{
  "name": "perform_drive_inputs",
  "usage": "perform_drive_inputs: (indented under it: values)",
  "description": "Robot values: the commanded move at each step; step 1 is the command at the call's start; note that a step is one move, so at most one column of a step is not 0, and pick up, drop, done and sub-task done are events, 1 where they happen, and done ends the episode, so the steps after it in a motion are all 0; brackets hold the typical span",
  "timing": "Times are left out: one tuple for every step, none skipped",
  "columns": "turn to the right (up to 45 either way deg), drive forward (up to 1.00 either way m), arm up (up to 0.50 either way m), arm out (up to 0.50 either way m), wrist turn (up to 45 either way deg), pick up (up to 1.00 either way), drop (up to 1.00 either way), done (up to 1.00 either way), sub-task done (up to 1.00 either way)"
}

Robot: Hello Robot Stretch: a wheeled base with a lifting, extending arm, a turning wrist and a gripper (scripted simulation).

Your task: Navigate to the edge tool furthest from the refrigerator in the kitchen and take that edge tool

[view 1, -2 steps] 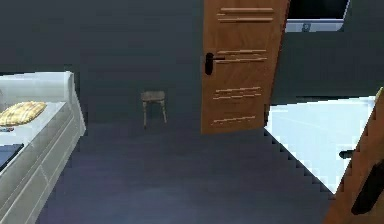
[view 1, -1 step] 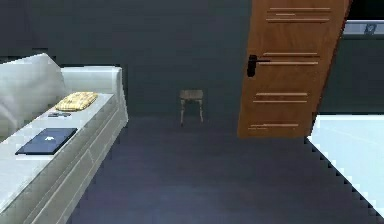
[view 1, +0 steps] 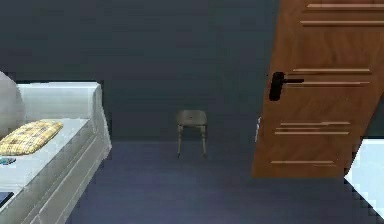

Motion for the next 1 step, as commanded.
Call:
perform_drive_inputs:
  values:
    - [39.0,0.00,0.00,0.00,0.0,0.00,0.00,0.00,0.00]
